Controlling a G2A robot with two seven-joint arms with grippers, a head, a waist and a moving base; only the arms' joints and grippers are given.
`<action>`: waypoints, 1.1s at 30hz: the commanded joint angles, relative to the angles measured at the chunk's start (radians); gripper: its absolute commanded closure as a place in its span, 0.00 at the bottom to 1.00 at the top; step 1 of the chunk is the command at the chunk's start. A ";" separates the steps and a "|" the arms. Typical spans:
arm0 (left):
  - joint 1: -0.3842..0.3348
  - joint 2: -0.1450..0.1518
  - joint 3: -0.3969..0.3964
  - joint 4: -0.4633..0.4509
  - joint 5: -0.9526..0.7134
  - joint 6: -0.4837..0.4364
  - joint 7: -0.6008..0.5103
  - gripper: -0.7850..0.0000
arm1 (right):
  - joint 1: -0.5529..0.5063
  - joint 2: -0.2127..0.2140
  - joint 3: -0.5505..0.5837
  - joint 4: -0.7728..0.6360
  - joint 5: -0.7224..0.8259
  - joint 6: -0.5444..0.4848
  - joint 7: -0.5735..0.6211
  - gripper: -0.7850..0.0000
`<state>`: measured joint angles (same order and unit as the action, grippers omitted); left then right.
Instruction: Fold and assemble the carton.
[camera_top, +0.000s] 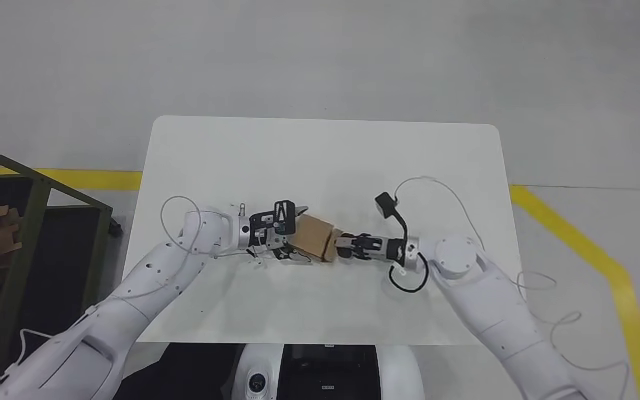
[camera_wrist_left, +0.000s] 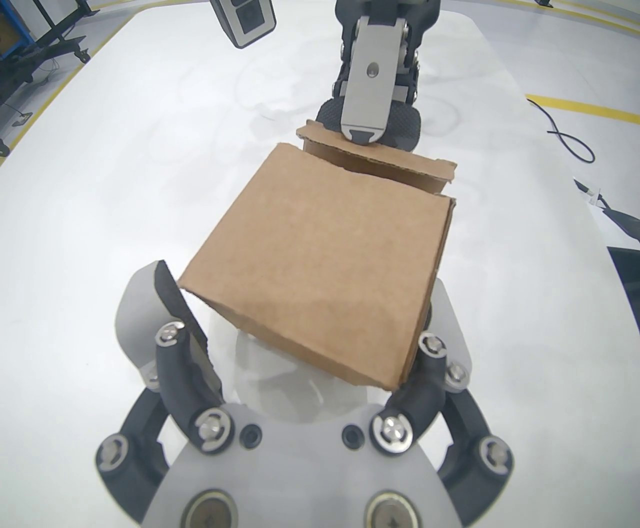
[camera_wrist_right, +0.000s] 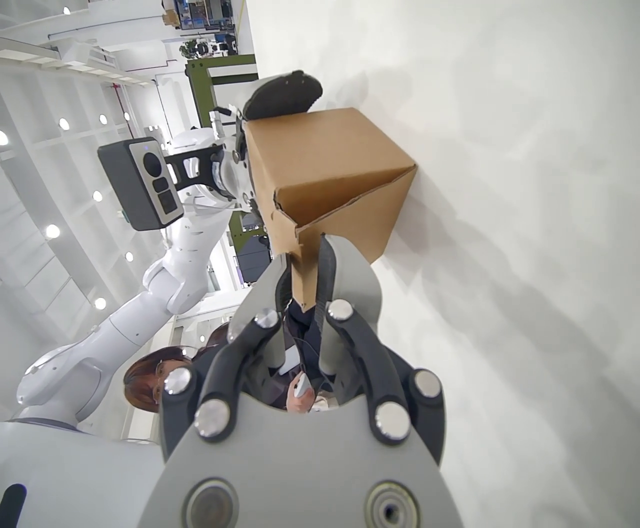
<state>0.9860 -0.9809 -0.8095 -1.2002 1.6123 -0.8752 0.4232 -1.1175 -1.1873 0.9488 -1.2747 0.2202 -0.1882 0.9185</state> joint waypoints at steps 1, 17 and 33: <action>0.003 0.000 -0.002 -0.005 -0.001 0.000 0.000 0.00 | 0.004 -0.001 -0.002 -0.001 -0.006 0.004 -0.004 0.90; 0.017 0.003 -0.020 -0.022 0.004 -0.005 -0.007 0.00 | -0.004 0.004 0.014 -0.029 -0.043 0.030 -0.028 0.93; 0.026 0.002 -0.025 -0.030 0.009 -0.007 -0.005 0.00 | -0.017 0.009 0.022 -0.062 -0.082 0.068 -0.053 0.96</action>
<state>1.0113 -0.9787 -0.8344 -1.2304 1.6199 -0.8819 0.4169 -1.1342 -1.1788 0.9709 -1.3342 0.1403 -0.1218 0.8664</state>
